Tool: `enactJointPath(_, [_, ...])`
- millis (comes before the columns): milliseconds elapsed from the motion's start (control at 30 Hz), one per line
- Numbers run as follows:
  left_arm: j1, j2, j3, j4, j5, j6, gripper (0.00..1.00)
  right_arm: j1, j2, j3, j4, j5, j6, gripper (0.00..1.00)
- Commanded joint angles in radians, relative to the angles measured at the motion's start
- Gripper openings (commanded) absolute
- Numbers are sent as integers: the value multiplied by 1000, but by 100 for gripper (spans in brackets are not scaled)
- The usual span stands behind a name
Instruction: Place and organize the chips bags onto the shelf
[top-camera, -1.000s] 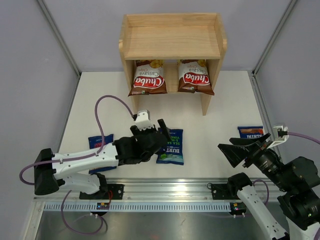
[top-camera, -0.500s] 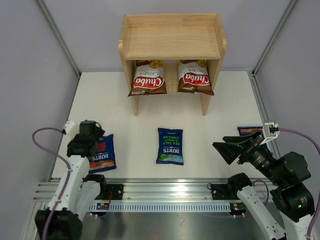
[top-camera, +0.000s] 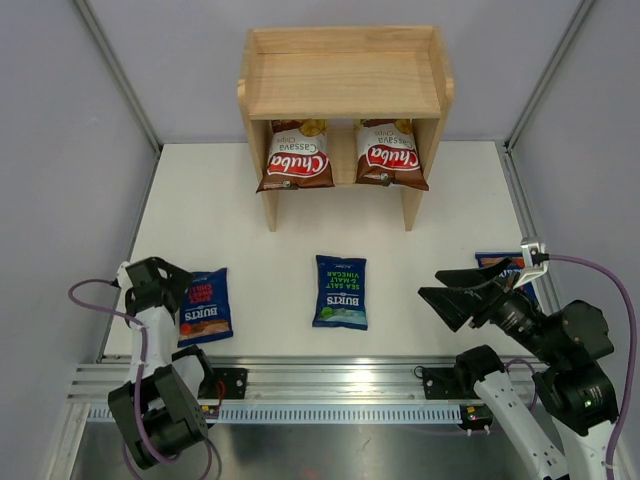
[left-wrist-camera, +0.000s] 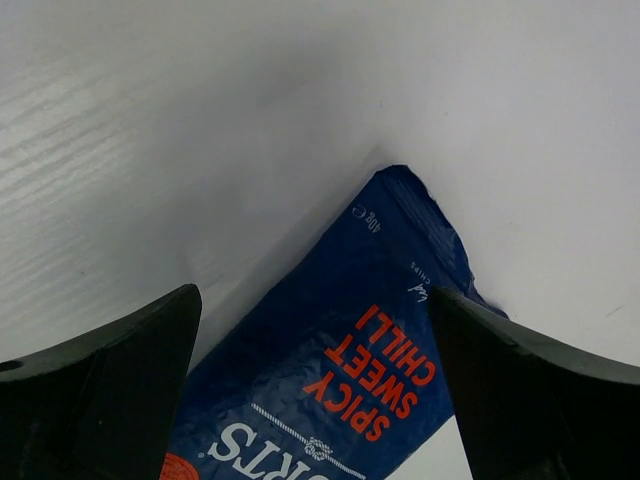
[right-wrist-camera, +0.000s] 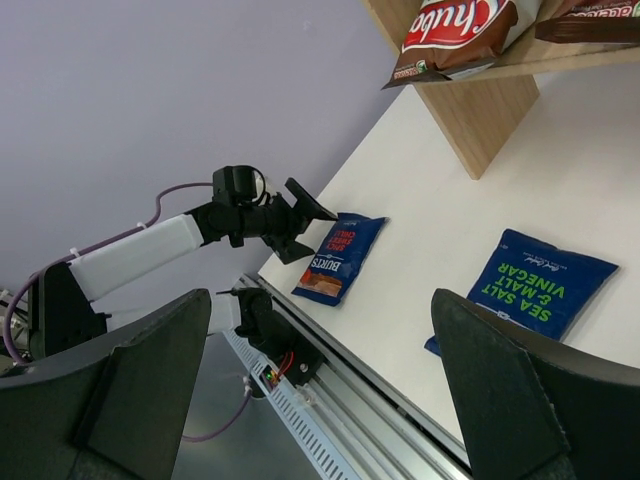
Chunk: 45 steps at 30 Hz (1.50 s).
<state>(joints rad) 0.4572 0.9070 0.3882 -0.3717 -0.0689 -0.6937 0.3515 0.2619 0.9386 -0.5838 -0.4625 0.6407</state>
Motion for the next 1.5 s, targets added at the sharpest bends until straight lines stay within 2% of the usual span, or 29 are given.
enactJointPath(0, [8,-25,-28,123,73,34,99,1,-3,-18,84,-45,-16,100])
enactJointPath(233, [9,30,-19,100,47,10,99,1,2,-24,98,-62,-30,100])
enactJointPath(433, [9,164,18,100,63,16,98,1,0,-24,95,-48,-41,99])
enactJointPath(567, [9,206,29,109,112,28,89,3,5,-23,102,-47,-32,99])
enactJointPath(633, [8,228,32,109,121,34,88,3,7,-18,101,-45,-33,99])
enactJointPath(900, [-9,231,61,62,116,82,75,1,11,-1,91,-39,-46,99])
enactJointPath(1067, [-86,254,97,11,81,99,71,1,-3,-1,99,-45,-46,99])
enactJointPath(1133, [-97,279,95,13,92,91,66,1,-4,3,98,-45,-52,99])
enactJointPath(1267, [-98,303,84,30,92,76,49,1,-7,15,75,-42,-65,99])
enactJointPath(1367, [-103,287,69,40,89,59,32,1,-16,23,58,-31,-78,99])
enactJointPath(1467, [-106,242,55,56,89,53,23,1,-12,20,55,-28,-76,99])
